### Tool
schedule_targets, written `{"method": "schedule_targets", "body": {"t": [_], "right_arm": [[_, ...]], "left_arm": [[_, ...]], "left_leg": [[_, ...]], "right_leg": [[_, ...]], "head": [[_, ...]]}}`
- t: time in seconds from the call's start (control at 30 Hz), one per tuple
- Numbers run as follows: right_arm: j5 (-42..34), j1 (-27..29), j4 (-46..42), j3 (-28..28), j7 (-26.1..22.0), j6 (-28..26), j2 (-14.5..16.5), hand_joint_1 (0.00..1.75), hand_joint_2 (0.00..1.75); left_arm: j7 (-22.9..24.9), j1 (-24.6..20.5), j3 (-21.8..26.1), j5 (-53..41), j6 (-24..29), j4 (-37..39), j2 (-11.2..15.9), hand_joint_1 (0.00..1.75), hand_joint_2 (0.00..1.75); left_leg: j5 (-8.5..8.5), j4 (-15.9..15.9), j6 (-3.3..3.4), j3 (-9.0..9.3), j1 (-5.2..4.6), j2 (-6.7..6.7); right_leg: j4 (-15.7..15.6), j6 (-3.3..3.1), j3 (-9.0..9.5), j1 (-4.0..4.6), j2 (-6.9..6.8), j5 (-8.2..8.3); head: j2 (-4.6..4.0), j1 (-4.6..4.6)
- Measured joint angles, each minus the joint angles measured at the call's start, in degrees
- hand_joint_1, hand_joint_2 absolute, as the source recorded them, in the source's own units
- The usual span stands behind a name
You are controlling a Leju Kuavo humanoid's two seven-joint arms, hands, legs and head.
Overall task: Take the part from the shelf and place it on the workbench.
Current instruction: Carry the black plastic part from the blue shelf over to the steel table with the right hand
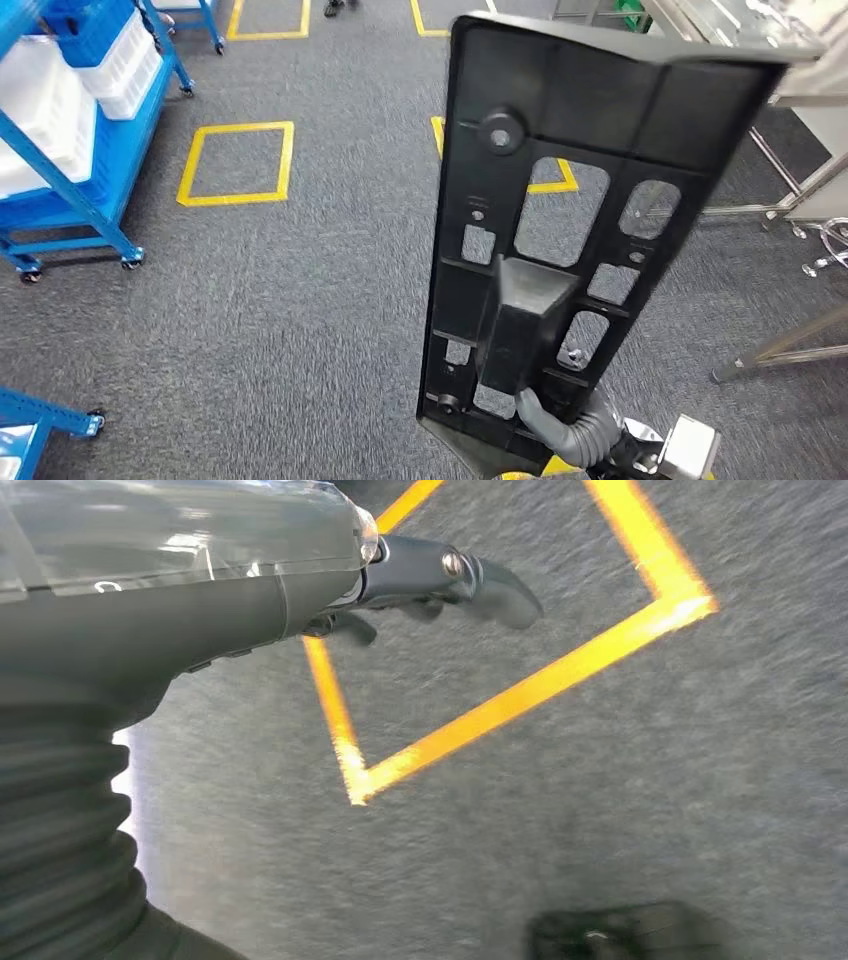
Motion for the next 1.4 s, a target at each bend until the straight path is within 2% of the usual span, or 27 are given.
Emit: {"method": "schedule_targets", "body": {"t": [0.07, 0.1, 0.13, 0.2, 0.23, 0.27, 0.3, 0.33, 0.4, 0.47, 0.57, 0.63, 0.7, 0.73, 0.77, 0.8, 0.87, 0.93, 1.0, 1.03, 1.07, 1.13, 1.2, 1.27, 1.3, 1.33, 1.4], "right_arm": [[0.04, 1.36, -0.38, -0.28, 0.22, -0.02, -0.05, 1.75, 1.75], [0.03, 1.82, -0.57, -0.49, 0.30, 0.07, -0.14, 1.75, 1.75], [-0.01, 2.05, -0.72, -0.68, 0.40, 0.22, -0.27, 1.75, 1.75], [-0.22, 2.15, -0.86, -0.92, 0.62, 0.64, -0.65, 1.75, 1.75], [-0.42, 2.15, -0.85, -0.96, 0.75, 0.89, -0.86, 1.75, 1.75], [-0.63, 2.18, -0.82, -0.98, 0.89, 1.09, -1.07, 1.75, 1.75], [-0.81, 2.19, -0.79, -0.99, 1.02, 1.23, -1.25, 1.75, 1.75], [-0.92, 2.21, -0.78, -1.01, 1.13, 1.23, -1.39, 1.75, 1.75], [-0.91, 2.34, -0.99, -1.04, 1.19, 0.85, -1.58, 1.75, 1.75], [-0.73, 2.85, -1.68, -1.09, 1.17, 0.19, -1.70, 1.75, 1.75], [-0.62, 4.53, -3.27, -1.29, 1.10, -0.76, -1.90, 1.75, 1.75], [-0.70, 5.34, -4.16, -1.37, 0.99, -1.01, -1.95, 1.75, 1.75], [-0.85, 5.46, -4.52, -1.35, 0.68, -0.87, -1.97, 1.75, 1.75], [-0.91, 5.34, -4.54, -1.33, 0.48, -0.75, -1.97, 1.75, 1.75], [-0.96, 5.16, -4.48, -1.28, 0.27, -0.60, -1.97, 1.75, 1.75], [-0.99, 4.91, -4.40, -1.24, 0.09, -0.43, -1.97, 1.75, 1.75], [-0.99, 4.29, -4.26, -1.14, -0.24, -0.16, -1.97, 1.75, 1.75], [-1.02, 3.73, -4.17, -1.04, -0.51, -0.01, -1.97, 1.75, 1.75], [-1.25, 3.40, -3.99, -0.96, -0.92, 0.20, -1.97, 1.75, 1.75], [-1.52, 3.33, -3.79, -0.91, -1.26, 0.39, -1.96, 1.75, 1.75], [-1.86, 3.32, -3.48, -0.86, -1.70, 0.65, -1.94, 1.75, 1.75], [-2.52, 3.09, -2.66, -0.76, -2.54, 1.19, -1.91, 1.75, 1.75], [-2.99, 2.75, -1.70, -0.68, -3.32, 1.70, -1.86, 1.75, 1.75], [-3.30, 2.61, -0.67, -0.61, -3.97, 2.22, -1.75, 1.75, 1.75], [-3.40, 2.59, -0.11, -0.58, -4.24, 2.49, -1.62, 1.75, 1.75], [-3.54, 2.50, 0.47, -0.55, -4.53, 2.75, -1.44, 1.75, 1.75], [-3.90, 2.13, 1.51, -0.49, -5.09, 3.14, -0.86, 1.75, 1.75]], "left_arm": [[1.11, 0.13, 0.04, -0.15, -0.45, 0.00, -0.15, 0.00, 1.75], [1.36, 0.15, 0.05, -0.14, -0.49, 0.00, -0.25, 0.00, 1.75], [1.47, 0.18, 0.07, -0.09, -0.37, 0.00, -0.38, 0.00, 1.75], [1.18, 0.36, 0.11, 0.10, 0.25, 0.00, -0.57, 0.00, 1.75], [0.74, 0.46, 0.16, 0.25, 0.66, 0.00, -0.62, 0.00, 1.75], [0.10, 0.51, 0.22, 0.36, 1.02, 0.00, -0.64, 0.00, 1.75], [-0.69, 0.48, 0.26, 0.39, 1.34, 0.00, -0.66, 0.00, 1.75], [-1.56, 0.41, 0.28, 0.28, 1.62, 0.00, -0.69, 0.00, 1.75], [-3.01, 0.25, 0.22, -0.32, 2.02, 0.00, -0.85, 0.00, 1.75], [-3.90, 0.14, 0.00, -1.02, 2.21, 0.00, -1.03, 0.00, 1.75], [-4.67, -0.04, -0.32, -1.42, 2.39, 0.00, -1.29, 0.00, 1.75], [-4.98, -0.19, -0.34, -1.32, 2.57, 0.00, -1.40, 0.00, 1.75], [-4.49, -0.16, -0.34, -1.19, 2.59, 0.00, -1.36, 0.00, 1.75], [-3.91, -0.07, -0.34, -1.16, 2.48, 0.00, -1.28, 0.00, 1.75], [-3.26, 0.03, -0.33, -1.15, 2.35, 0.00, -1.18, 0.00, 1.75], [-2.63, 0.10, -0.33, -1.15, 2.20, 0.00, -1.04, 0.00, 1.75], [-1.79, 0.14, -0.32, -1.17, 2.07, 0.00, -0.78, 0.00, 1.75], [-1.36, 0.13, -0.32, -1.15, 1.94, 0.00, -0.58, 0.00, 1.75], [-1.31, 0.15, -0.32, -1.15, 1.85, 0.00, -0.34, 0.00, 1.75], [-1.33, 0.13, -0.32, -1.11, 1.92, 0.00, -0.17, 0.00, 1.75], [-1.38, 0.10, -0.30, -1.01, 2.08, 0.00, 0.03, 0.00, 1.75], [-1.71, 0.06, -0.27, -0.78, 2.53, -0.01, 0.41, 0.00, 1.75], [-2.31, 0.19, -0.25, -0.70, 2.98, -0.02, 0.83, 0.00, 1.75], [-2.98, 0.40, -0.24, -0.78, 3.45, -0.02, 1.37, 0.00, 1.75], [-3.37, 0.43, -0.24, -0.91, 3.80, -0.02, 1.66, 0.00, 1.75], [-3.73, 0.40, -0.25, -1.04, 4.21, -0.02, 1.96, 0.00, 1.75], [-4.13, 0.27, -0.27, -1.23, 4.95, -0.02, 2.46, 0.00, 1.75]], "left_leg": [[0.18, -0.27, 0.81, 0.11, -0.06, 0.98], [0.27, -0.49, 1.21, 0.22, -0.01, 1.51], [0.34, -0.70, 1.54, 0.33, 0.03, 2.13], [0.22, -0.80, 1.97, 0.40, -0.19, 3.50], [0.13, -0.80, 2.09, 0.40, -0.35, 4.23], [0.05, -0.79, 2.16, 0.42, -0.48, 4.91], [-0.05, -0.79, 2.21, 0.46, -0.60, 5.53], [-0.14, -0.79, 2.21, 0.58, -0.70, 6.12], [-0.39, -0.80, 2.06, 0.94, -0.87, 7.09], [-0.62, -0.83, 1.67, 1.23, -0.94, 7.87], [-0.91, -1.09, 0.81, 1.73, -0.78, 8.62], [-2.32, 0.83, 0.30, 1.22, -0.65, 6.71], [-5.57, 7.07, -0.08, -1.66, -0.46, 4.37], [-7.07, 10.81, -0.28, -3.56, -0.38, 3.99], [-7.70, 13.49, -0.49, -5.03, -0.29, 3.86], [-7.20, 14.24, -0.68, -5.65, -0.19, 3.83], [-3.38, 9.37, -1.02, -3.80, 0.10, 3.38], [-0.56, 2.53, -1.10, -0.79, 0.49, 1.27], [-0.28, 0.06, -0.58, 0.28, 0.45, 0.02], [-0.22, -0.06, -0.13, 0.30, 0.29, 0.41], [-0.10, -0.19, 0.29, 0.34, 0.25, 0.93], [0.12, -0.63, 1.02, 0.54, 0.32, 1.97], [0.12, -0.83, 1.47, 0.63, 0.24, 3.19], [-0.04, -0.83, 1.65, 0.61, 0.00, 4.51], [-0.14, -0.82, 1.67, 0.65, -0.10, 5.15], [-0.25, -0.82, 1.64, 0.74, -0.17, 5.76], [-0.52, -0.83, 1.47, 1.10, -0.24, 6.82]], "right_leg": [[0.07, 0.61, -0.20, -0.21, 0.33, -0.08], [0.83, 0.88, -0.56, -0.17, -0.49, -0.61], [2.81, 1.11, -1.50, -0.13, -1.75, -1.76], [9.77, 1.51, -5.03, -0.18, -4.41, -5.13], [13.38, 1.65, -6.92, -0.29, -4.98, -6.45], [15.51, 1.70, -8.08, -0.37, -5.26, -6.85], [15.57, 1.64, -8.19, -0.41, -5.43, -6.23], [13.27, 1.45, -7.01, -0.38, -5.69, -4.65], [5.14, 0.64, -2.65, 0.14, -7.44, -1.26], [0.03, -0.24, -0.04, 0.93, -9.01, -0.06], [-1.16, -1.03, 0.41, 1.17, -8.00, 0.11], [-2.33, -1.50, 1.18, 0.71, -6.89, 0.71], [-2.79, -1.81, 1.57, 0.43, -5.80, 0.94], [-2.74, -1.86, 1.57, 0.41, -5.14, 0.92], [-2.65, -1.87, 1.57, 0.39, -4.40, 0.87], [-2.51, -1.80, 1.57, 0.33, -3.63, 0.79], [-1.92, -1.39, 1.57, 0.07, -2.14, 0.45], [-0.91, -0.71, 1.24, -0.08, -0.91, -0.13], [-0.26, 0.04, 0.67, -0.16, 0.01, -0.38], [-0.21, 0.40, 0.46, -0.22, 0.43, -0.34], [-0.24, 0.70, 0.39, -0.34, 0.39, -0.32], [1.40, 1.20, -0.37, -0.31, -1.63, -1.39], [7.27, 1.57, -3.25, -0.30, -4.37, -4.45], [14.27, 1.76, -6.94, -0.49, -5.20, -7.05], [15.64, 1.75, -7.73, -0.55, -5.33, -6.98], [14.73, 1.64, -7.36, -0.58, -5.47, -5.84], [7.40, 1.10, -3.70, -0.32, -7.06, -2.06]], "head": [[-0.01, 0.01], [-0.01, 0.01], [-0.02, 0.01], [-0.01, 0.01], [-0.01, 0.01], [0.00, 0.01], [-0.01, 0.01], [-0.01, 0.01], [-0.01, 0.01], [-0.01, 0.01], [0.00, 0.01], [0.00, 0.01], [0.00, 0.01], [-0.01, 0.01], [-0.01, 0.01], [-0.02, 0.01], [-0.02, 0.01], [-0.01, 0.01], [-0.01, 0.01], [-0.01, 0.01], [-0.01, 0.01], [-0.01, 0.01], [-0.01, 0.01], [-0.01, 0.01], [-0.01, 0.01], [-0.01, 0.01], [0.00, 0.01]]}}
